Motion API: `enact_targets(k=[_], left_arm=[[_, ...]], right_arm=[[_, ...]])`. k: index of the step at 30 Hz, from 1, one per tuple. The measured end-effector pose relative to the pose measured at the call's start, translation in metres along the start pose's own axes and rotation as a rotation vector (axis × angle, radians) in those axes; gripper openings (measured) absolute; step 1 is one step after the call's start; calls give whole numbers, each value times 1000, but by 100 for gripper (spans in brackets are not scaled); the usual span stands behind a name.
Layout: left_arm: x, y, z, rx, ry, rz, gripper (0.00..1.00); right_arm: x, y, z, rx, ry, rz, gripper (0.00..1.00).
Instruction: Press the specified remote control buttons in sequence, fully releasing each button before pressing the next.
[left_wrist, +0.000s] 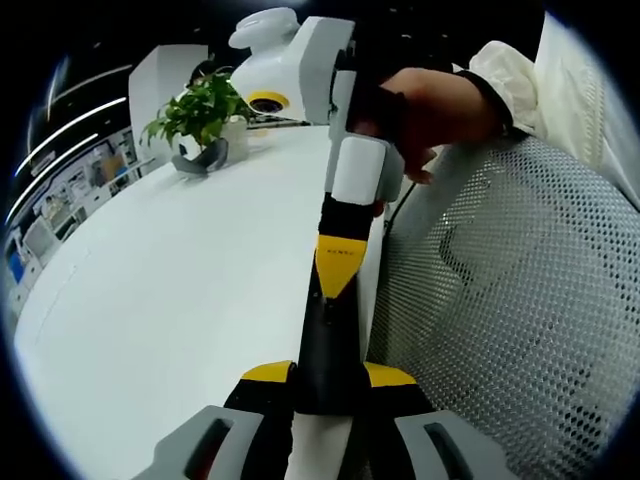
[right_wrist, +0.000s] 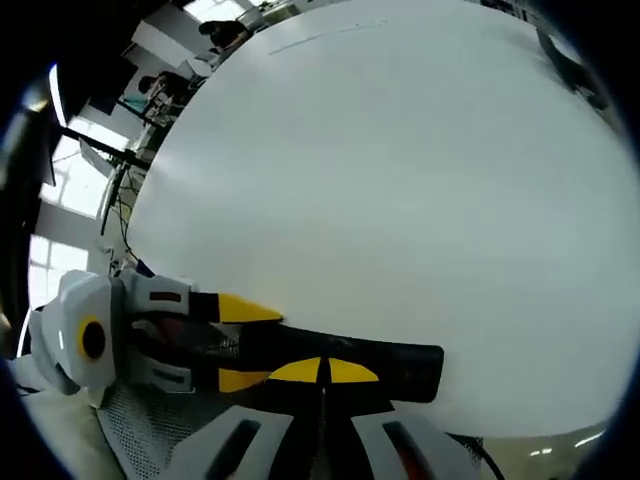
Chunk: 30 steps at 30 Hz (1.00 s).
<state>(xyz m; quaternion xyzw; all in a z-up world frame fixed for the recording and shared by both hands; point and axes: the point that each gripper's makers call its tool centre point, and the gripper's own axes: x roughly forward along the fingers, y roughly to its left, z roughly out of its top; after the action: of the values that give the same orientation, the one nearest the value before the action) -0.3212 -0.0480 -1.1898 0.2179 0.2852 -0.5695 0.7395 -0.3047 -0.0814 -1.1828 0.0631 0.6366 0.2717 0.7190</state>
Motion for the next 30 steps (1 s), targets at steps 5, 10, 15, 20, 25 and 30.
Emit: enact_targets(k=[5,10,15,20,25,30], left_arm=[[0,0,0,-2,0,0,25],[0,0,0,-7,1,1,25],[1,1,0,-9,-2,2,25],[1,1,1,-6,-2,0,25],[1,4,1,-26,-4,11,25],[1,5,1,-22,-10,14,25]], right_arm=[[0,-2,0,25,-4,15,0],[0,-1,0,31,-4,18,0],[0,-1,0,25,-3,18,0],[0,-1,0,28,-1,18,0],[1,0,4,-28,-21,-12,0],[1,-3,5,-7,-26,5,0]])
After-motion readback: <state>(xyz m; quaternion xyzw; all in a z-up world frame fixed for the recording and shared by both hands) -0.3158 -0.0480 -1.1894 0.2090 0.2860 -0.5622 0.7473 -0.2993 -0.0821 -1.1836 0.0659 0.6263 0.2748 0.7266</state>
